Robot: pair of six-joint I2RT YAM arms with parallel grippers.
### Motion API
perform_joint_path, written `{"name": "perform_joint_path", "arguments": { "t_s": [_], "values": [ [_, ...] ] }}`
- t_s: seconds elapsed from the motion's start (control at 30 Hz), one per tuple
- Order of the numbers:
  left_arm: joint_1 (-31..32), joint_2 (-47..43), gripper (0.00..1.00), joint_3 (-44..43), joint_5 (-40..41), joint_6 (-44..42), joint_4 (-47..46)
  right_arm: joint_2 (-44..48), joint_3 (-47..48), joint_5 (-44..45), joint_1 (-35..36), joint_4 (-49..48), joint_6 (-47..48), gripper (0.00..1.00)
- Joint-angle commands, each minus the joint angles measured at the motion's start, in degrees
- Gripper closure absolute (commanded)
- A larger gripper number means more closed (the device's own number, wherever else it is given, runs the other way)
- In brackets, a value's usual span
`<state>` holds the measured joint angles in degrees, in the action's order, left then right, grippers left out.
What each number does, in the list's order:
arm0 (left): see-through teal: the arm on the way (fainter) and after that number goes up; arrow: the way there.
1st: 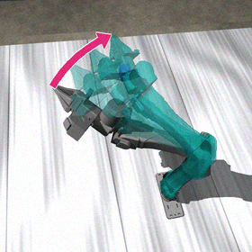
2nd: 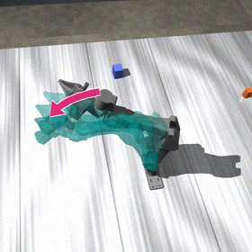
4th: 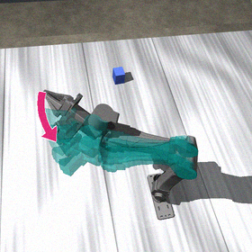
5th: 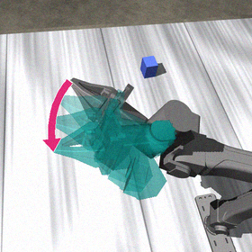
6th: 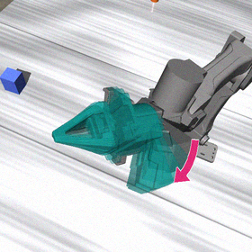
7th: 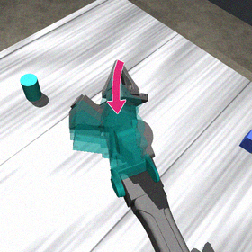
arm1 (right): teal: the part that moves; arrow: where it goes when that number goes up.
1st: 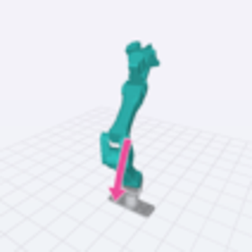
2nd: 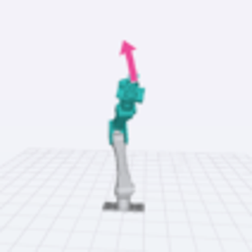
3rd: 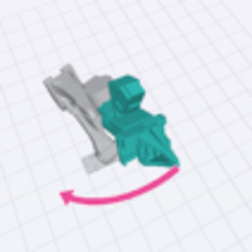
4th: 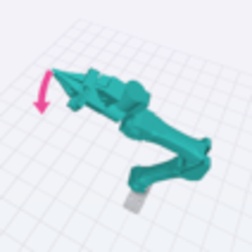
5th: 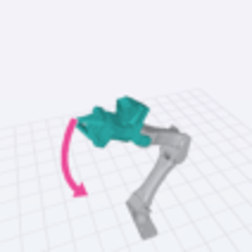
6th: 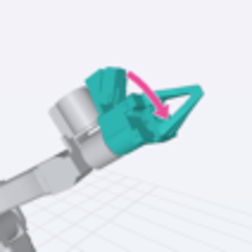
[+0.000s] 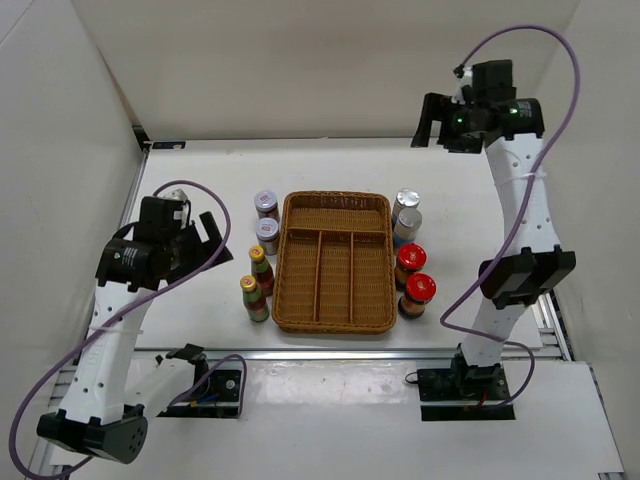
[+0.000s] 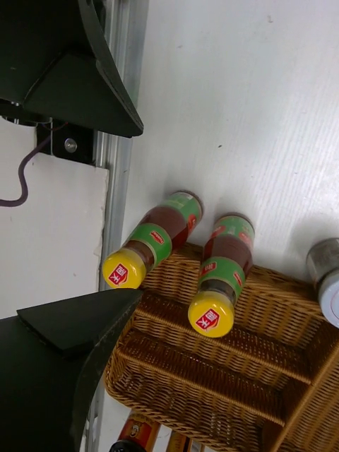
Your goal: Organize the condiment bottles
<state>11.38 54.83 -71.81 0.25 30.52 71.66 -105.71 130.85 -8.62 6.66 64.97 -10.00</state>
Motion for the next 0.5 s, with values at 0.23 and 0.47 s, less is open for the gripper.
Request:
{"name": "perform_joint_path", "arguments": {
  "t_s": [0.23, 0.47],
  "values": [
    [-0.13, 2.64, 0.0, 0.36, 0.71, 3.4, -0.2, 2.28, -15.53, -15.1, -4.81, -8.82, -9.33, 0.15],
    [-0.13, 7.04, 0.0, -0.17, -2.97, 2.17, -0.2, -0.98, -16.49, 9.15, 5.82, -1.86, -1.69, 0.01]
  ]
}}
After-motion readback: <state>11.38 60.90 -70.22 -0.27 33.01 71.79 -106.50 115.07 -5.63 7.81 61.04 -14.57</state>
